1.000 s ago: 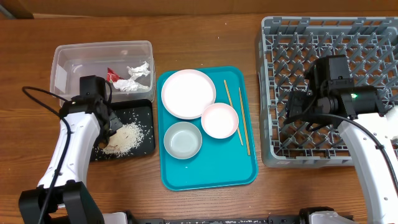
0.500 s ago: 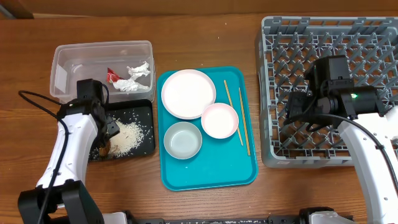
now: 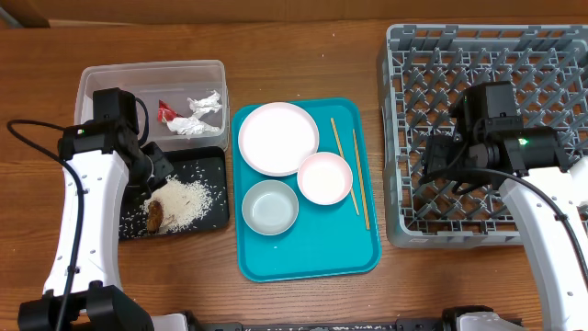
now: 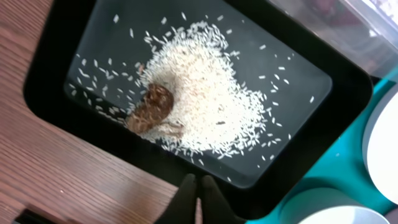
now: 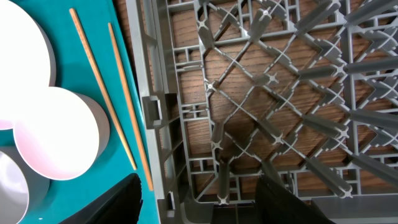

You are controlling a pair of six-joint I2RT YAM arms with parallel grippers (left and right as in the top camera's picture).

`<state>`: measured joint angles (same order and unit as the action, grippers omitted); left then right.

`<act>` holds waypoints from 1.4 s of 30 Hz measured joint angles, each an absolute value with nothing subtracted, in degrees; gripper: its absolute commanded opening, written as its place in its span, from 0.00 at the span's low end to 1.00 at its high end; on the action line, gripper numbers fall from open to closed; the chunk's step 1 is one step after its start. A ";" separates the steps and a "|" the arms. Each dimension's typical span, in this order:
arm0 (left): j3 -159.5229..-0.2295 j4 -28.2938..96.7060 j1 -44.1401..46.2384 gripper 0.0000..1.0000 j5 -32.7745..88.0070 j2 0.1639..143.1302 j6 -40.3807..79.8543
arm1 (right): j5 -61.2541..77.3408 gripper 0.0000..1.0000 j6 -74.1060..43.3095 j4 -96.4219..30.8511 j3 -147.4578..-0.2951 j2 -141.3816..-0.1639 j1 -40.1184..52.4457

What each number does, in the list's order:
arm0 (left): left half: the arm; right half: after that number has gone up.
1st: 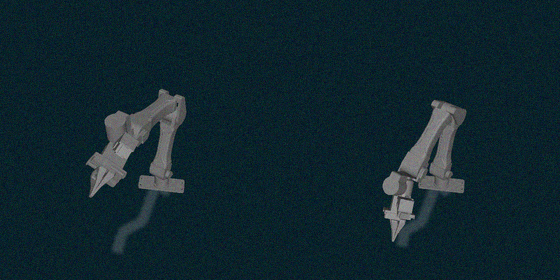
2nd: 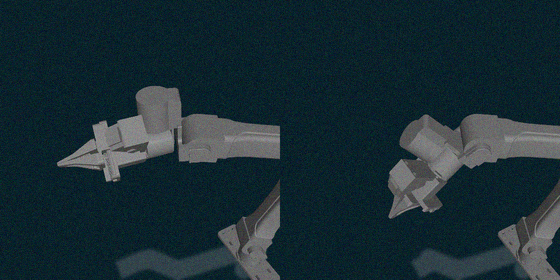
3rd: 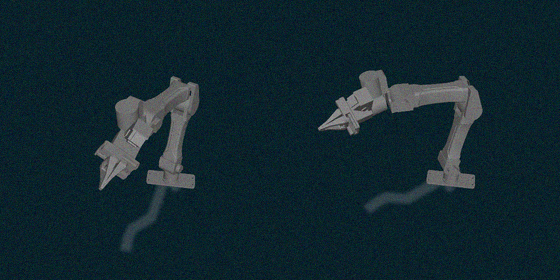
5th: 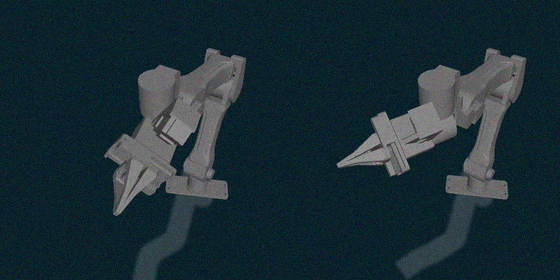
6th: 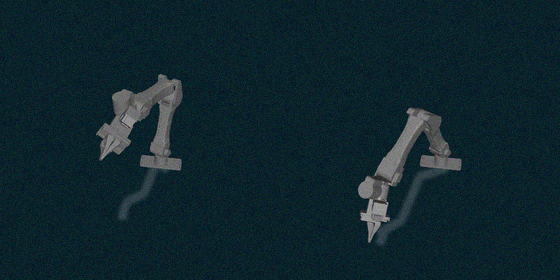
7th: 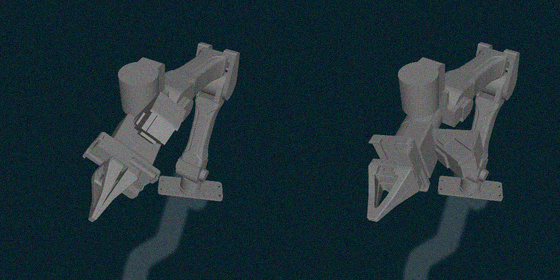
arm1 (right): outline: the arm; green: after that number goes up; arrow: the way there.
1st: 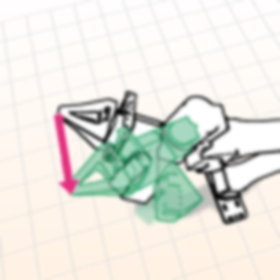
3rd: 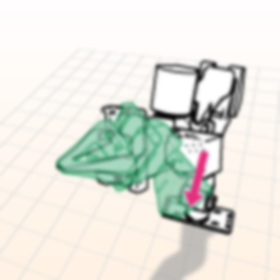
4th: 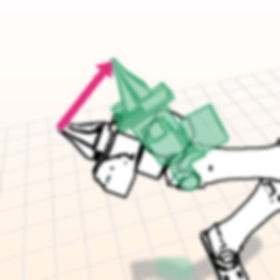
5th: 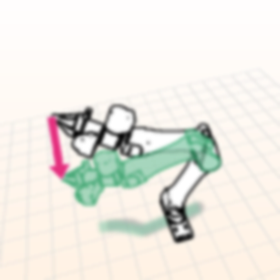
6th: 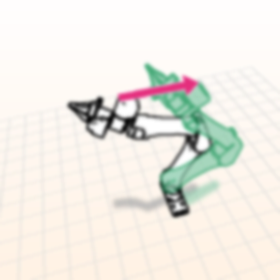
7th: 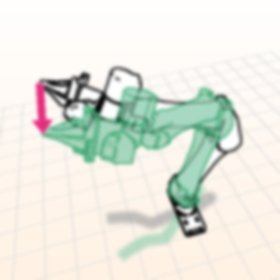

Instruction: Sort waste into correct bins and load items into the dishwasher

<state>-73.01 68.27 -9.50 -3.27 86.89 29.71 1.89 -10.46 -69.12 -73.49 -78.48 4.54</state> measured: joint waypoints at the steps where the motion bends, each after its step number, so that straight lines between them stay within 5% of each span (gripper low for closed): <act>1: -73.01 68.60 -9.50 0.04 -2.92 86.89 30.57 | 1.87 0.61 -10.48 -69.10 -73.49 -78.48 4.54; 12: -60.34 47.05 -9.50 0.04 -5.15 86.70 48.05 | 1.89 0.61 -10.46 -69.30 -73.52 -78.48 4.54; 42: -56.27 13.72 -9.52 0.04 -5.65 101.82 45.34 | 1.93 0.61 -10.48 -70.72 -73.52 -78.48 4.54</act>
